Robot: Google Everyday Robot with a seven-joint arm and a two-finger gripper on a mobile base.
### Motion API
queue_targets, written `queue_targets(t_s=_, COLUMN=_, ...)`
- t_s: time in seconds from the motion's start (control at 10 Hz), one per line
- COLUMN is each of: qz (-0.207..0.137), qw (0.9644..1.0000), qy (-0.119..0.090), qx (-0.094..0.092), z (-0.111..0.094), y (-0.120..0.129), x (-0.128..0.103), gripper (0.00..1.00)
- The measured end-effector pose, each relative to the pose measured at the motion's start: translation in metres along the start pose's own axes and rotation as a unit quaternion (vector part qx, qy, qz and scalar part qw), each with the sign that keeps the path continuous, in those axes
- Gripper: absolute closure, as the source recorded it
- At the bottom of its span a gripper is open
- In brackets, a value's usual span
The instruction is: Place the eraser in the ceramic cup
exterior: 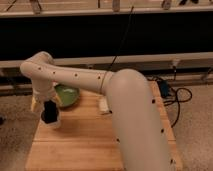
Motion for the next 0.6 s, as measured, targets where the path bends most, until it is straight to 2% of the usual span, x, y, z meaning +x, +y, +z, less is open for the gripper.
queue_targets(t_s=0.1, qz=0.002, qw=1.0000, qy=-0.002, qx=0.000, z=-0.0009, y=0.0057, x=-0.0048, gripper=0.45)
queue_targets(t_s=0.2, qz=0.000, qw=1.0000, qy=-0.002, qx=0.001, z=-0.0009, y=0.0044, x=-0.0063, gripper=0.53)
queue_targets(t_s=0.4, qz=-0.002, qw=1.0000, qy=-0.001, qx=0.003, z=0.0000, y=0.0021, x=-0.0050, gripper=0.54)
queue_targets(t_s=0.6, qz=-0.002, qw=1.0000, qy=-0.002, qx=0.003, z=-0.0004, y=0.0058, x=-0.0086, gripper=0.68)
